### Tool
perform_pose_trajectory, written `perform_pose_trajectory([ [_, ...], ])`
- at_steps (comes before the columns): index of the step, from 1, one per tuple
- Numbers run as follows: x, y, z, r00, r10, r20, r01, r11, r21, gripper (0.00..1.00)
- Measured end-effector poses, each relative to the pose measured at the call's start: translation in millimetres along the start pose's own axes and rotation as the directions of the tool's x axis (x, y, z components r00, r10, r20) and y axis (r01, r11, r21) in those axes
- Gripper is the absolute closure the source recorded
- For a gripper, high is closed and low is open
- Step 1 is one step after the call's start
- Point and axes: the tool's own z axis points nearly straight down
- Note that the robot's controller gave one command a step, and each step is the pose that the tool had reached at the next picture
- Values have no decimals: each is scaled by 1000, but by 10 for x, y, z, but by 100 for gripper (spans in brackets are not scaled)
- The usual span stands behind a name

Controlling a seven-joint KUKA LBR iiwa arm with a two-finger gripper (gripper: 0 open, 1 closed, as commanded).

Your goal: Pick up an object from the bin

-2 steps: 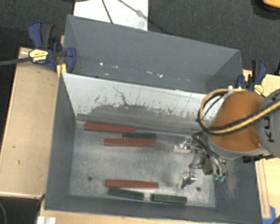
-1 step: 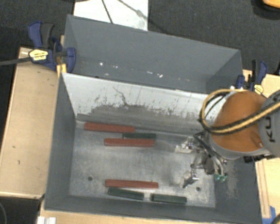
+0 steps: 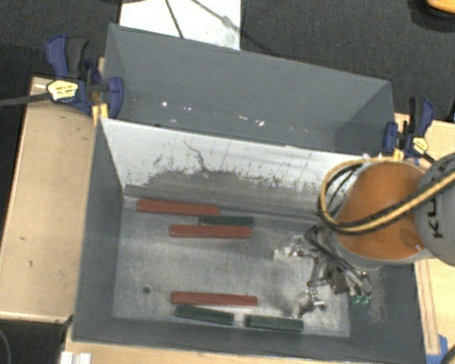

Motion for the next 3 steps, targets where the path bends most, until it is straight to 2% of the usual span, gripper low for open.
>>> perform_pose_trajectory([
  [1,-31,343,-11,996,-85,0,85,996,0,0],
  [2,-19,514,8,996,94,6,-94,996,1,0],
  [3,-7,1160,54,996,-83,15,83,997,3,100],
])
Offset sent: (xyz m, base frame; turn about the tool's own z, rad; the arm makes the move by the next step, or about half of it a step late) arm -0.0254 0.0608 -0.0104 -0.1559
